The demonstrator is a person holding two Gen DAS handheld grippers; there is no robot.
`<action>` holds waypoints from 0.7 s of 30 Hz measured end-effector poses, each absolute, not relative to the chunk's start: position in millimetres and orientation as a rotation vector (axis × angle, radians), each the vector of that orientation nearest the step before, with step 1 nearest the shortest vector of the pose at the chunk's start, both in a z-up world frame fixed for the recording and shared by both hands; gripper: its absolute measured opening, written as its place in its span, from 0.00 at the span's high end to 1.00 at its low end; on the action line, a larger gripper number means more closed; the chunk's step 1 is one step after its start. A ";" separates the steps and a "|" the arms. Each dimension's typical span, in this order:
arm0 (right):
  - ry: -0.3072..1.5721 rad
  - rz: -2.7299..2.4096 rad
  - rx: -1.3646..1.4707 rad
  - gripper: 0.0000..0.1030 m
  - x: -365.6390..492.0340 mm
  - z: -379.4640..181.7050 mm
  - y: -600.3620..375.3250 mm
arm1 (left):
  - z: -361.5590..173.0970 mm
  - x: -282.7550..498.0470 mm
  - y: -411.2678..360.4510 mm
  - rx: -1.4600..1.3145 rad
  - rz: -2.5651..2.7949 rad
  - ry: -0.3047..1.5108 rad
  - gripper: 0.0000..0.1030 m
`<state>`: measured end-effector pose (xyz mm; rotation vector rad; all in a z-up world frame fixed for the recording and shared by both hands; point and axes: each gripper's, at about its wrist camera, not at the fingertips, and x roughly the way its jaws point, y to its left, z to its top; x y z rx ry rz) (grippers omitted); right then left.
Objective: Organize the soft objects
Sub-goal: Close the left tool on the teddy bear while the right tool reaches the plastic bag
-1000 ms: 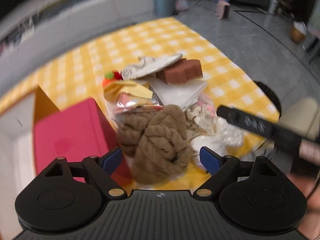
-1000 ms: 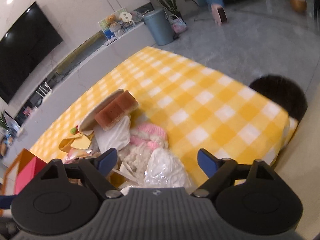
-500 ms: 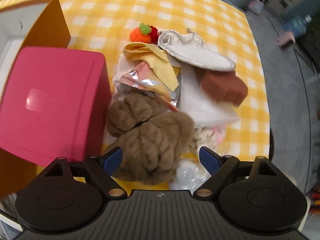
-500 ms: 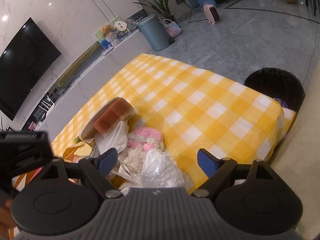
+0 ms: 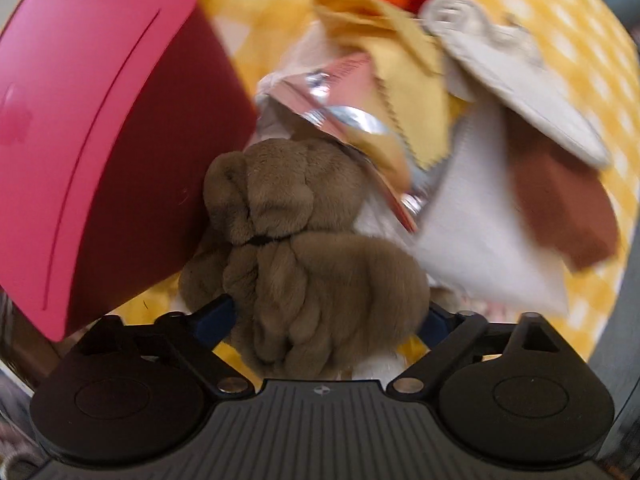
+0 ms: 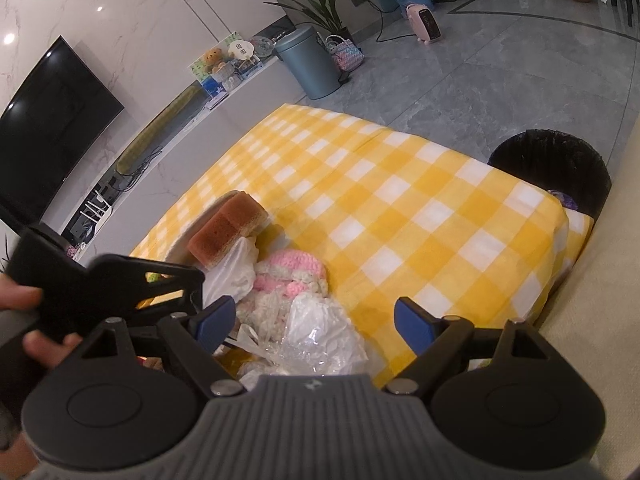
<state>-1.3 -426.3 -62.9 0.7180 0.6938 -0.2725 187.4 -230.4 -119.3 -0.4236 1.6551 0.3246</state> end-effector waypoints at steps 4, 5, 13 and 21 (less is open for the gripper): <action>0.695 -0.266 0.727 0.17 -1.2 -64.2 -427.0 | -140.3 194.0 -223.8 -0.412 0.326 1.732 0.02; 0.695 -0.263 0.730 0.17 -1.0 -64.5 -427.1 | -143.5 194.1 -222.4 -0.395 0.326 1.739 0.10; 0.707 -0.253 0.739 0.23 0.2 -67.8 -428.6 | -122.1 182.5 -214.0 -0.314 0.227 1.722 0.44; 0.717 -0.260 0.738 0.23 0.8 -68.5 -428.1 | -85.5 165.8 -208.9 -0.206 -0.067 1.676 0.45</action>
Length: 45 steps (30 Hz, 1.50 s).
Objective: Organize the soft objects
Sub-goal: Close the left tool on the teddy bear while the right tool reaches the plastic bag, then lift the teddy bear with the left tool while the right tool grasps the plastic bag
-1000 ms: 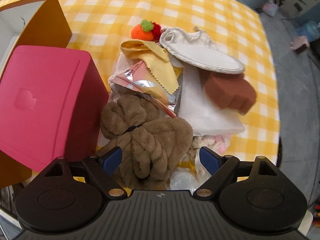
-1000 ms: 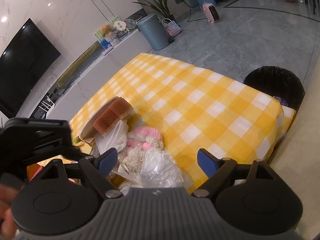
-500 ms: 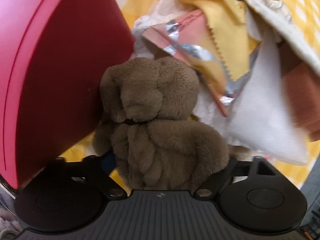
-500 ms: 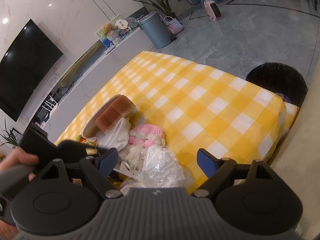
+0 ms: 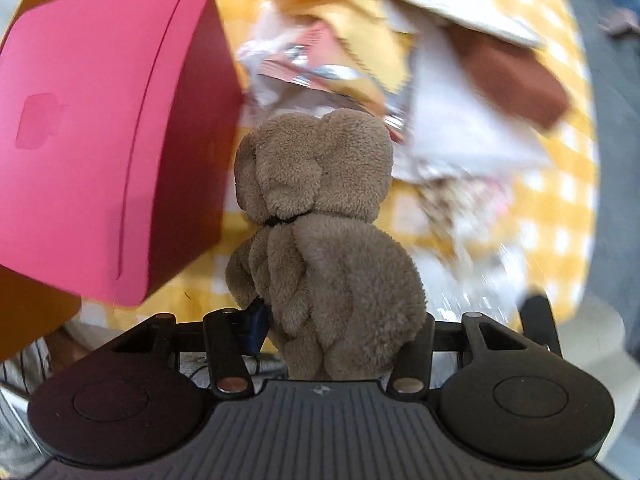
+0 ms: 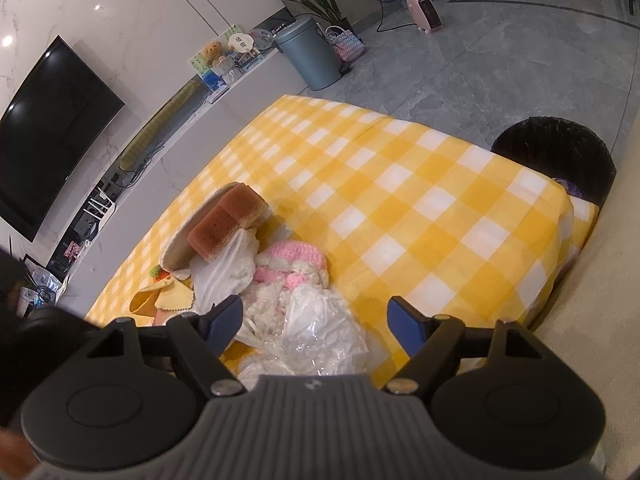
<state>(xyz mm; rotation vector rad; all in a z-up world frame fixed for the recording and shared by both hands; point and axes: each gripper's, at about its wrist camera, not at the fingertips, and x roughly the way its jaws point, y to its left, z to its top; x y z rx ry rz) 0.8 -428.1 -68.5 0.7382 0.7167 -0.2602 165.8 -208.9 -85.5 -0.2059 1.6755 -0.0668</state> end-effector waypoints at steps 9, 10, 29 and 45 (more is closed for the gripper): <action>0.792 -0.223 0.687 0.23 10.5 -71.1 -421.4 | -28.3 120.3 -182.5 -0.109 -0.421 1.449 0.45; 0.804 -0.231 0.672 0.23 12.1 -71.1 -419.6 | -20.6 110.3 -176.7 -0.105 -0.428 1.423 0.45; 1.047 -0.138 0.500 0.16 53.6 -83.5 -388.1 | 14.1 57.4 -120.6 0.077 -0.582 0.960 0.45; 1.039 -0.174 0.539 0.34 63.4 -88.5 -383.8 | 32.8 38.1 -45.2 -0.063 -0.440 0.855 0.45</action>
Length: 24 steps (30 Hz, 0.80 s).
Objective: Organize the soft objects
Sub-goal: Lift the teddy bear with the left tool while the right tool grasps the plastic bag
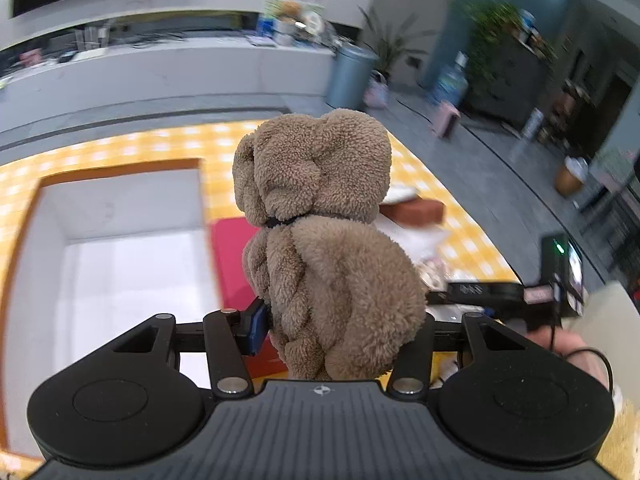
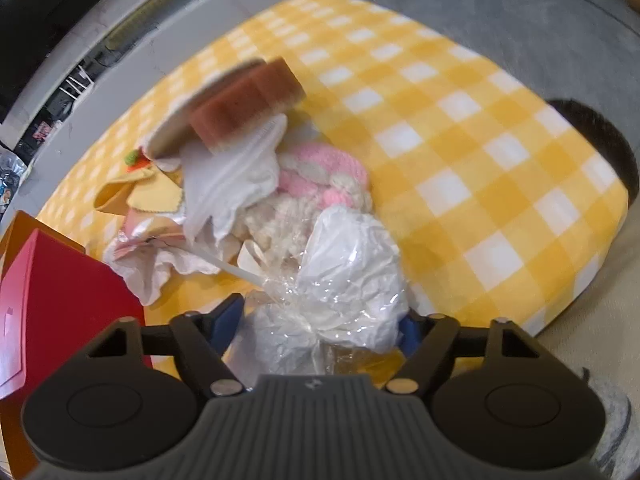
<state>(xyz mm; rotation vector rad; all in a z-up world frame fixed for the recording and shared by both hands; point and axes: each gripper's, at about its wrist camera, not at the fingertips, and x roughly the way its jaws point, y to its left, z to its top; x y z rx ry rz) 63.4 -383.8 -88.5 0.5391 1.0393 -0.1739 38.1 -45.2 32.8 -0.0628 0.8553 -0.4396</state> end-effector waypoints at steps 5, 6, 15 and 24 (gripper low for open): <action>0.961 -0.120 0.570 0.42 49.0 -81.0 -387.1 | 40.8 26.5 -6.6 -0.128 -0.351 0.809 0.45; 0.941 -0.112 0.586 0.42 45.5 -78.8 -389.0 | 41.6 24.3 0.4 -0.134 -0.332 0.802 0.45; 0.743 -0.014 0.722 0.42 5.2 -51.7 -395.6 | 40.4 20.6 52.1 -0.169 -0.209 0.819 0.45; 0.709 0.169 0.675 0.42 6.3 -14.9 -343.0 | 30.9 25.2 85.0 -0.164 -0.148 0.860 0.45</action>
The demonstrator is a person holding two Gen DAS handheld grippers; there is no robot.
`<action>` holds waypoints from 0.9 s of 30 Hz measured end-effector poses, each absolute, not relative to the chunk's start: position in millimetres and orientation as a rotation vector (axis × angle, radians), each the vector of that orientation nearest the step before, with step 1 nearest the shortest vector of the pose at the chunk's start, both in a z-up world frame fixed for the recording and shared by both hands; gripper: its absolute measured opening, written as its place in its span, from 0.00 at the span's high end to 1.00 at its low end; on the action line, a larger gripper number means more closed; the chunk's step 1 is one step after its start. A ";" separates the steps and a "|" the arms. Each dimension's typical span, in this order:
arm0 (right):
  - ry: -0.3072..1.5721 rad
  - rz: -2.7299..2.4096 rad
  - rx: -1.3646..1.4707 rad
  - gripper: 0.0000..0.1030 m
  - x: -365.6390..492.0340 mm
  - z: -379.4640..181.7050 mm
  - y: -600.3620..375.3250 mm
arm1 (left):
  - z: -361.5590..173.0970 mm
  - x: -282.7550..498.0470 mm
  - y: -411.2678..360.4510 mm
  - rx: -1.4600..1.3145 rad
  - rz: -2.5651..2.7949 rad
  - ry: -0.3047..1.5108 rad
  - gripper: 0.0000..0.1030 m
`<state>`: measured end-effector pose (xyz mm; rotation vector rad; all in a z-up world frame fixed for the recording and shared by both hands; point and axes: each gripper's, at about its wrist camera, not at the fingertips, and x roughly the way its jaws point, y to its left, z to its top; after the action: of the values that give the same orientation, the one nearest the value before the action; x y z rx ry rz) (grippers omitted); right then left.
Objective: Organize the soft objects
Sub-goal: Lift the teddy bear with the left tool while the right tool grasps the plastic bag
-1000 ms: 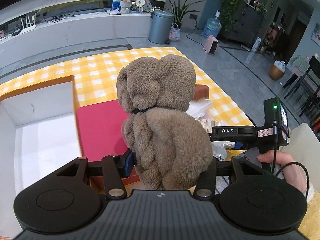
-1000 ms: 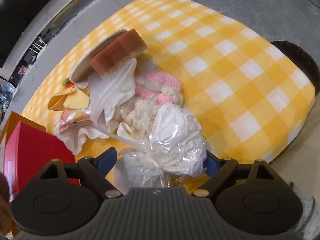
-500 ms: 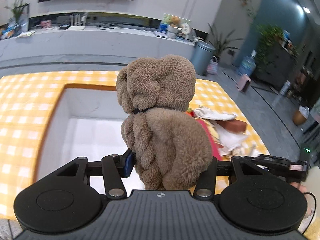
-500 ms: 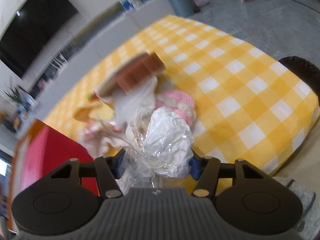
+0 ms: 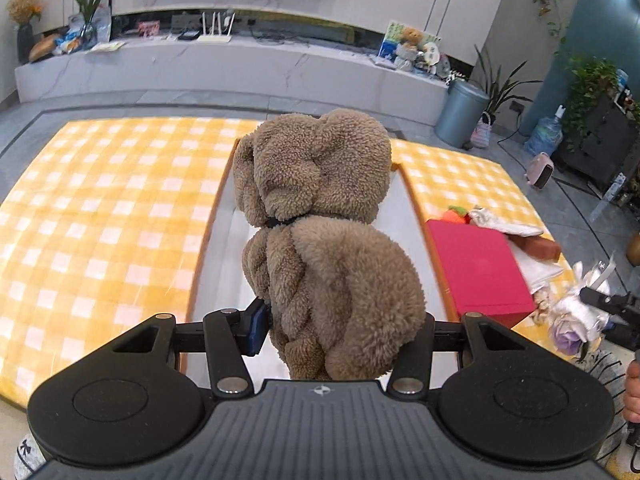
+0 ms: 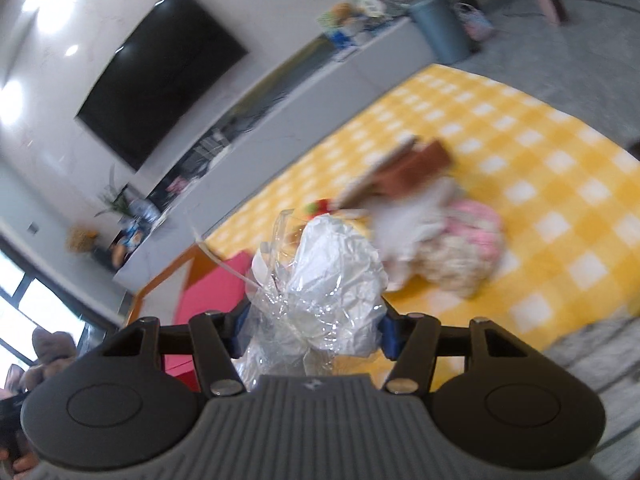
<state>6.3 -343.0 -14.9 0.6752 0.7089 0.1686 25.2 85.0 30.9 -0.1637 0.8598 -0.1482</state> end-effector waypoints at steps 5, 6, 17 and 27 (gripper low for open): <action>0.709 0.278 0.599 0.42 9.3 8.4 -295.2 | 20.5 30.7 92.3 -0.183 -0.153 0.884 0.45; 0.710 0.303 0.583 0.42 9.7 12.4 -284.6 | 19.0 32.0 93.3 -0.187 -0.156 0.889 0.45; 0.761 0.547 0.368 0.43 24.1 34.6 -155.7 | 1.3 31.6 97.3 -0.127 -0.105 0.928 0.45; 0.835 0.509 0.159 0.43 52.9 17.0 -80.9 | -11.3 32.7 73.7 0.069 0.011 0.942 0.45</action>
<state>52.9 -80.9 17.0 0.1588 0.8347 0.5085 32.7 73.7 -11.3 0.0688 0.9424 0.0113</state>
